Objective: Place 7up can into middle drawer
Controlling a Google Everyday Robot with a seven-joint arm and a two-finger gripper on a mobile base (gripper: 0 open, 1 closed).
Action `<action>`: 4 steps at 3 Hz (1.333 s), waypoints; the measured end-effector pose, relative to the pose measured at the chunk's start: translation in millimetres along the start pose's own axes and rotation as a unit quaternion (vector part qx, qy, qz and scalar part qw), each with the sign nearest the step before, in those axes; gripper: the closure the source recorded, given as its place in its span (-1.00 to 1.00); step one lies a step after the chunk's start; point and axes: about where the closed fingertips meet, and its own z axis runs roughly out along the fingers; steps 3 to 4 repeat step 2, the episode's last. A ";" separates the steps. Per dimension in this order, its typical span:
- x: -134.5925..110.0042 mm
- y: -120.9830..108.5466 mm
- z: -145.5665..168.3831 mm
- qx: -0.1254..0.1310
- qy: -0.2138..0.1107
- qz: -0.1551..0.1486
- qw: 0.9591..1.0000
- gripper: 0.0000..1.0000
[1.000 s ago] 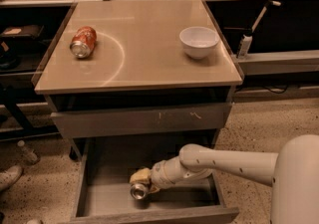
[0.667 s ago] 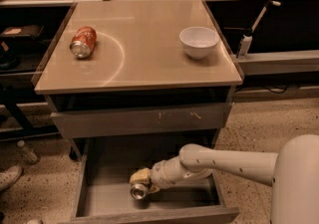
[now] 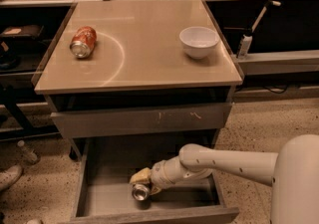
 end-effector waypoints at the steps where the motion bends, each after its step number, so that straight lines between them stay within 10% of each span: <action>1: 0.1 0.0 0.1 0.000 0.000 0.000 1.000 -1.00; 4: 0.1 0.0 0.1 0.000 0.000 0.000 1.000 -1.00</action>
Offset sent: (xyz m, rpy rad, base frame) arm 0.0000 0.0000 0.0000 0.0000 0.0000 0.0000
